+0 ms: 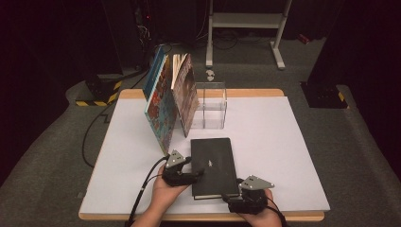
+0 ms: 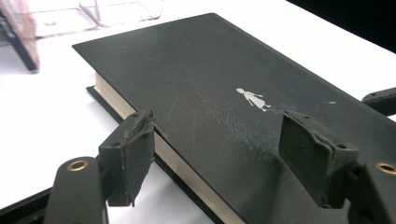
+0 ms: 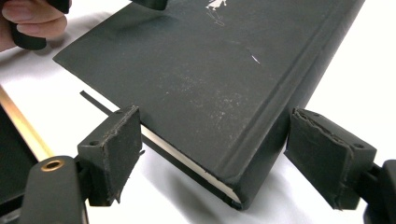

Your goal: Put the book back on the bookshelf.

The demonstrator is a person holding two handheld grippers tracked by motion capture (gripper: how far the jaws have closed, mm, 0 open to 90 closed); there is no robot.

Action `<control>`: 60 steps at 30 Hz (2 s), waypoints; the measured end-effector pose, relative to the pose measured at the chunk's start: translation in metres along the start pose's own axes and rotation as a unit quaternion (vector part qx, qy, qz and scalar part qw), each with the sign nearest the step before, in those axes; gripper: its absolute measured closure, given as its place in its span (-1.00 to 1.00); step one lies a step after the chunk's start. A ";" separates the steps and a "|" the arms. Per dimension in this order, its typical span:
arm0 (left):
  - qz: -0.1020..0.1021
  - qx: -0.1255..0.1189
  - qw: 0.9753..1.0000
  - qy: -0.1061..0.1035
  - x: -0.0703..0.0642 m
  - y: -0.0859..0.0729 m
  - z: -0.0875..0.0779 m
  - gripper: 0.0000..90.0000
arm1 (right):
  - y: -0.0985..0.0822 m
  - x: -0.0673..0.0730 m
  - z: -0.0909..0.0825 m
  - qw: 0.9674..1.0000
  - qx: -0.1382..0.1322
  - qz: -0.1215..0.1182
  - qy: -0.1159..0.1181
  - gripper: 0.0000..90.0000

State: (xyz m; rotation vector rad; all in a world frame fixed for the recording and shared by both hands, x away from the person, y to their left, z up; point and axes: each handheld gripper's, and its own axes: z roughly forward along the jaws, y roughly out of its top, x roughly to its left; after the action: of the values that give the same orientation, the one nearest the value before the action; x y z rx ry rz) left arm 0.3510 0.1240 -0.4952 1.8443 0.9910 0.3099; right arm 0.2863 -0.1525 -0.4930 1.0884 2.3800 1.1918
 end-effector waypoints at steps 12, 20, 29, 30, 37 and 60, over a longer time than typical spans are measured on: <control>-0.012 -0.005 1.000 0.000 0.005 -0.002 0.003 -0.40 | 0.007 -0.012 -0.004 0.999 -0.026 0.013 0.013 -0.43; -0.026 0.003 1.000 -0.013 0.007 -0.004 0.004 -0.50 | 0.031 -0.033 0.020 0.999 -0.027 0.032 0.005 -0.43; -0.026 0.011 1.000 0.004 0.001 -0.001 0.005 -0.52 | 0.031 -0.044 0.033 0.997 -0.032 0.065 0.027 -0.50; -0.024 0.012 1.000 0.008 0.000 0.000 0.005 -0.52 | 0.031 -0.044 0.033 0.997 -0.033 0.067 0.033 -0.51; -0.025 0.009 0.999 0.018 -0.001 0.004 0.006 -0.48 | 0.029 -0.045 0.031 0.997 -0.027 0.064 0.045 -0.53; -0.006 0.017 1.000 0.023 0.000 0.020 0.009 -0.46 | 0.026 -0.048 0.027 0.995 -0.034 0.068 0.059 -0.52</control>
State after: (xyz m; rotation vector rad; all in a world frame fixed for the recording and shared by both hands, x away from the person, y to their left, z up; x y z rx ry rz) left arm 0.3657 0.1146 -0.4826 1.8689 1.0449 0.3319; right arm 0.3465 -0.1617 -0.4939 1.2060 2.3648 1.4082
